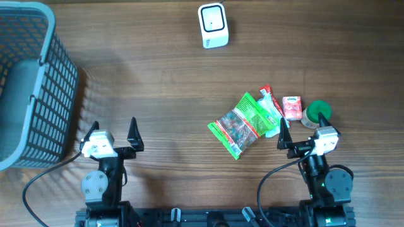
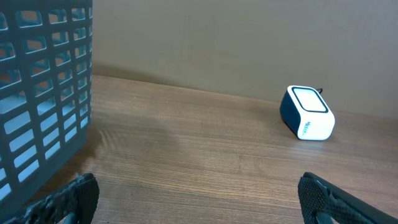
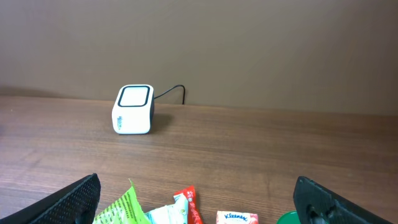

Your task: Scan the item barcode

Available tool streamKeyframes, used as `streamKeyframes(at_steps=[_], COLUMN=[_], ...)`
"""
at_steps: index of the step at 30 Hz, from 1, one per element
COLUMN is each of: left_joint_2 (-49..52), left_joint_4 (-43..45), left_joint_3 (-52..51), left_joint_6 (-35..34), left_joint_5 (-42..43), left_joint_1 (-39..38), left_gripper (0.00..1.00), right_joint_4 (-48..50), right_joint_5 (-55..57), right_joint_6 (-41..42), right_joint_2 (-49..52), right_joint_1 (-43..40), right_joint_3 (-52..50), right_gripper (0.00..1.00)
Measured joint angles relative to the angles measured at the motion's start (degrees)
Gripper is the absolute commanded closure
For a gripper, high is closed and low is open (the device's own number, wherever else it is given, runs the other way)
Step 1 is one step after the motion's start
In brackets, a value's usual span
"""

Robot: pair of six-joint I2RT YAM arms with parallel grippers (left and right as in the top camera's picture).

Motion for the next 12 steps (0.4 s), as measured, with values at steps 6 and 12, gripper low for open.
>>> streamKeyframes(at_steps=[6, 12], left_joint_2=[0.0, 0.0], left_joint_4=[0.0, 0.0], left_joint_3=[0.0, 0.0], left_joint_6=[0.0, 0.0], left_joint_5=[0.0, 0.0], left_joint_1=[0.0, 0.0], left_gripper=[0.0, 0.0], right_joint_4=[0.0, 0.0], right_joint_5=[0.0, 0.0], right_joint_6=[0.0, 0.0], right_joint_2=[0.0, 0.0], right_joint_1=[0.0, 0.0], right_joint_3=[0.0, 0.0], right_gripper=[0.0, 0.0])
